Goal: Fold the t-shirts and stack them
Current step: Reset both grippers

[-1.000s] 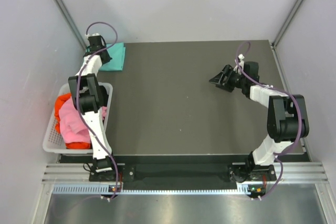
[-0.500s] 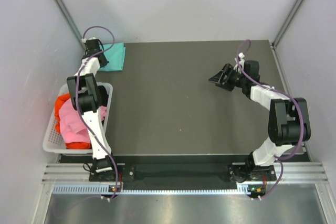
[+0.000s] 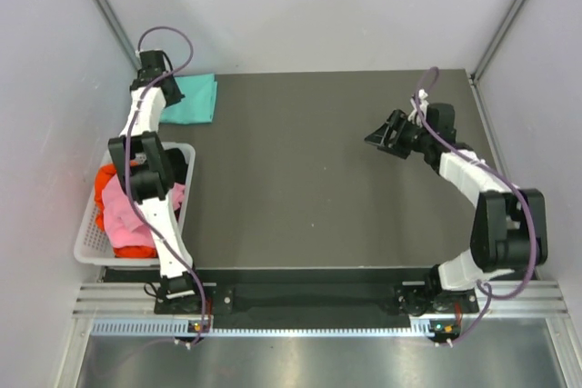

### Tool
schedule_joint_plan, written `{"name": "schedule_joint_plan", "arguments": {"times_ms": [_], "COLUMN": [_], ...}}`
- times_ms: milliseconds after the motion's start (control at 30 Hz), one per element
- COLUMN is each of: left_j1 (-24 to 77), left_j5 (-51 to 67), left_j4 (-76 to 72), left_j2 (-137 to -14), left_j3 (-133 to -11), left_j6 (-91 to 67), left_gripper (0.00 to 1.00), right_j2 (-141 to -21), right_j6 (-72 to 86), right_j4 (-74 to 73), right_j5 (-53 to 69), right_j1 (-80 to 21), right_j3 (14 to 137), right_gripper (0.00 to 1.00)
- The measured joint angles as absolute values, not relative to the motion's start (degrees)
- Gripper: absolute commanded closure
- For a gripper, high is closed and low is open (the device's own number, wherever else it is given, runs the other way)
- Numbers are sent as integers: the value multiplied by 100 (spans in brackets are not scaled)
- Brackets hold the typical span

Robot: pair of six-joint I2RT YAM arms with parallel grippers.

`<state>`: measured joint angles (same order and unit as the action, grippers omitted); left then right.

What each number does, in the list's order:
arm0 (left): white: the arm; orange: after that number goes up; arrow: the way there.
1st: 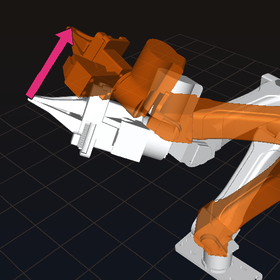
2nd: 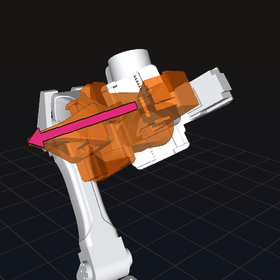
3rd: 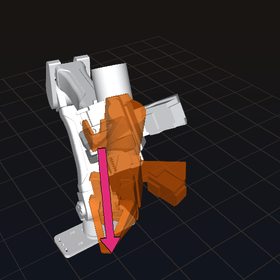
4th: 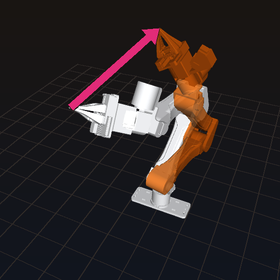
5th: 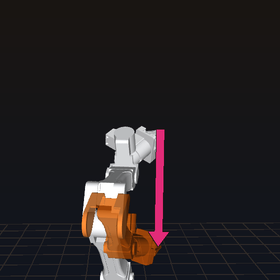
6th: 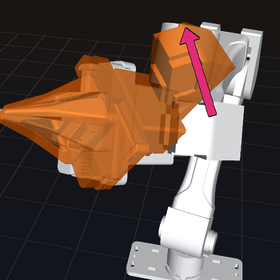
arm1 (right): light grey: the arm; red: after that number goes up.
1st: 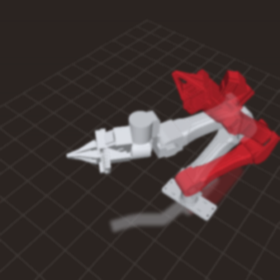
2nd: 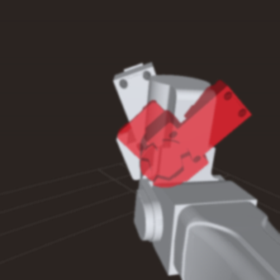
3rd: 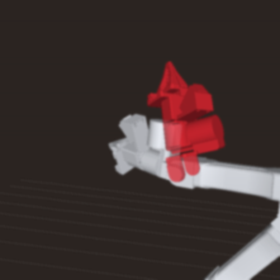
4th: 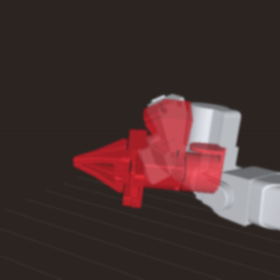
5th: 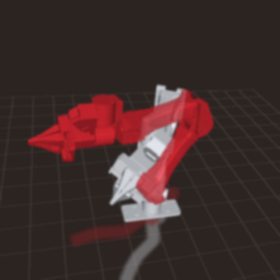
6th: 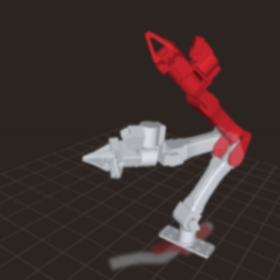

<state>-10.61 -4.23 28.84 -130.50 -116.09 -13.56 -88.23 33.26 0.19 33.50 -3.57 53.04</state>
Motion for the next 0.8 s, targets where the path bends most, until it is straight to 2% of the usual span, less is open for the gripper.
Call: {"name": "schedule_joint_plan", "arguments": {"times_ms": [33,100,133,167,267,367,400,500,533,567,600,800], "left_j1": [-1039,-961,-886,-779,-344,169,318,615,714,775,862,1424], "left_j5": [-384,-355,-338,-336,-366,-276,-97,462,596,652,714,869], "left_j4": [2998,3122,3155,3127,3063,2910,2851,2646,2655,2659,2687,2707], "left_j2": [-12835,-12230,-11872,-11391,-10029,-8746,-8370,-7496,-7242,-7122,-6973,-6235], "left_j3": [-11590,-11349,-11159,-10822,-9845,-8731,-8344,-7277,-6925,-6729,-6469,-5511], "left_j6": [-1295,-1157,-1105,-1066,-1120,-1293,-1376,-1625,-1702,-1747,-1813,-2075], "left_gripper": [100,92,86,70,57,50,33,30,30,29,1,1], "right_j2": [-8667,-8324,-8154,-7981,-7572,-7282,-7203,-6993,-6882,-6777,-6641,-5933], "right_j6": [3299,3253,3232,3201,3087,2917,2853,2740,2700,2683,2637,2624], "right_j4": [-97,-283,-379,-469,-703,-1212,-1446,-2045,-2222,-2355,-2471,-2676], "right_j5": [3310,3249,3212,3179,3081,2768,2650,2346,2250,2196,2139,2016], "right_j1": [-375,-421,-445,-469,-521,-591,-620,-707,-735,-753,-773,-816], "right_j3": [5304,5297,5290,5286,5256,5249,5249,5251,5251,5251,5251,5242], "right_gripper": [35,35,35,33,31,29,27,11,1,1,0,0]}}
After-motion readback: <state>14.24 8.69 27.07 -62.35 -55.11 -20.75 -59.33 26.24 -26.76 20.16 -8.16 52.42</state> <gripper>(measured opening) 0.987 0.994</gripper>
